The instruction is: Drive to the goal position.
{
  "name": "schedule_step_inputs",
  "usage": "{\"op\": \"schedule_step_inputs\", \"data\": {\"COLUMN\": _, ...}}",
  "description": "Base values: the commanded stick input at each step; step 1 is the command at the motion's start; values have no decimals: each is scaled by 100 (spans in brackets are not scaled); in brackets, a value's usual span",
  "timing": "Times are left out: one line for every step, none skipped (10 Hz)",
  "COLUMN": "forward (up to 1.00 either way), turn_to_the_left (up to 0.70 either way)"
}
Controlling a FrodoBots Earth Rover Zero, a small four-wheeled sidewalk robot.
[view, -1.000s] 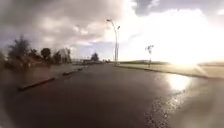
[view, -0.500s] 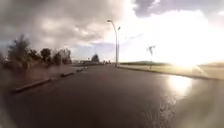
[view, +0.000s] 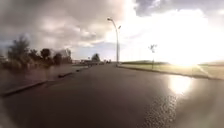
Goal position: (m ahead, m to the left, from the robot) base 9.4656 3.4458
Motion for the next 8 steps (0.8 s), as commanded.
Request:
{"op": "schedule_step_inputs", "data": {"forward": 70, "turn_to_the_left": 0}}
{"op": "schedule_step_inputs", "data": {"forward": 70, "turn_to_the_left": 0}}
{"op": "schedule_step_inputs", "data": {"forward": 70, "turn_to_the_left": 0}}
{"op": "schedule_step_inputs", "data": {"forward": 70, "turn_to_the_left": 0}}
{"op": "schedule_step_inputs", "data": {"forward": 70, "turn_to_the_left": 0}}
{"op": "schedule_step_inputs", "data": {"forward": 70, "turn_to_the_left": 0}}
{"op": "schedule_step_inputs", "data": {"forward": 70, "turn_to_the_left": 0}}
{"op": "schedule_step_inputs", "data": {"forward": 70, "turn_to_the_left": 0}}
